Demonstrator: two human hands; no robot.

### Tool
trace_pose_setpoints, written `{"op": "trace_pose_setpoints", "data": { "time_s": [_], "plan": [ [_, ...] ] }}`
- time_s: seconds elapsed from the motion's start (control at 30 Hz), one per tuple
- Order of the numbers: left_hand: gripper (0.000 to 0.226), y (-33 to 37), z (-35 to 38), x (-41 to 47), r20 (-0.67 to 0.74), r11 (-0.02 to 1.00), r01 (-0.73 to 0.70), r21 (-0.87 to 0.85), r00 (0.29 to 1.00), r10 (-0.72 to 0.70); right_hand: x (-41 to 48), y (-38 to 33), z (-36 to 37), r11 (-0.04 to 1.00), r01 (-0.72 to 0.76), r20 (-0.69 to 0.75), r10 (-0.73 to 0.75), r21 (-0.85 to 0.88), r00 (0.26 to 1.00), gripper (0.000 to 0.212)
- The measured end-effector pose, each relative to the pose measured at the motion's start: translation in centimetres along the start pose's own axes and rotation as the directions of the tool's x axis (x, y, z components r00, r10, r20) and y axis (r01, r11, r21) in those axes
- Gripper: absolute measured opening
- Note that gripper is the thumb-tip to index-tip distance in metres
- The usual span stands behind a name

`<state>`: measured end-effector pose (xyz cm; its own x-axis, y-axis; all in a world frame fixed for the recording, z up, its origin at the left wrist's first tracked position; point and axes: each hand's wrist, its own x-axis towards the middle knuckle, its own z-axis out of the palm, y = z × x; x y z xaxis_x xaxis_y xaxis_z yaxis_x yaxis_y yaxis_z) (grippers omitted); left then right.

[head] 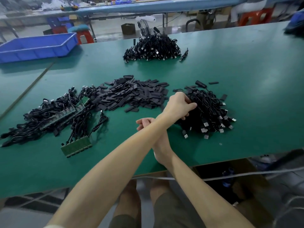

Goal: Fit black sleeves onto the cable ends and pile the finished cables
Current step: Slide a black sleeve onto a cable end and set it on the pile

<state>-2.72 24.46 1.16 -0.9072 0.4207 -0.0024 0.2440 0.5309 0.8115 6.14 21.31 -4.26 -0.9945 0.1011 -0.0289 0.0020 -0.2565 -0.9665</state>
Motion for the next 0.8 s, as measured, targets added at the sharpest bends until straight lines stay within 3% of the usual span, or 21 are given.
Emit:
{"op": "trace_pose_setpoints", "data": {
  "time_s": [0.17, 0.3, 0.37, 0.43, 0.53, 0.67, 0.8],
  "plan": [
    [0.028, 0.2, -0.6, -1.2, -0.041, 0.991, -0.054, -0.123, 0.998, 0.049, 0.1, 0.1, 0.1, 0.999, -0.032, 0.043, 0.033, -0.014, 0.999, 0.023],
    [0.023, 0.1, -1.8, -2.6, -0.051, 0.987, -0.101, -0.128, 0.994, 0.095, 0.3, 0.0, 0.0, 0.997, -0.076, 0.043, 0.075, 0.028, 0.996, 0.02],
    [0.02, -0.6, -2.7, -3.6, -0.058, 0.987, -0.126, -0.104, 0.991, 0.121, 0.5, 0.2, -0.2, 0.993, -0.081, -0.008, 0.081, -0.082, 0.997, 0.018],
    [0.016, -1.7, -3.9, -4.7, -0.091, 0.987, -0.157, -0.047, 0.984, 0.152, 0.5, 0.2, 0.0, 0.979, -0.064, -0.067, 0.052, -0.192, 0.996, 0.031],
    [0.015, -3.9, -6.5, -6.7, -0.191, 0.984, -0.157, 0.085, 0.967, 0.171, 0.6, -0.1, 0.4, 0.988, 0.023, -0.035, -0.028, -0.153, 0.999, 0.032],
    [0.016, -7.3, -11.4, -10.1, -0.234, 0.95, -0.057, 0.307, 0.963, 0.133, 0.4, 0.0, 0.4, 0.992, 0.057, 0.003, -0.058, -0.113, 0.998, 0.033],
    [0.019, -10.1, -15.6, -13.8, -0.297, 0.842, 0.123, 0.526, 0.954, 0.046, 0.4, 0.5, 0.3, 0.987, 0.057, 0.019, -0.055, -0.152, 0.998, 0.032]
  ]
}}
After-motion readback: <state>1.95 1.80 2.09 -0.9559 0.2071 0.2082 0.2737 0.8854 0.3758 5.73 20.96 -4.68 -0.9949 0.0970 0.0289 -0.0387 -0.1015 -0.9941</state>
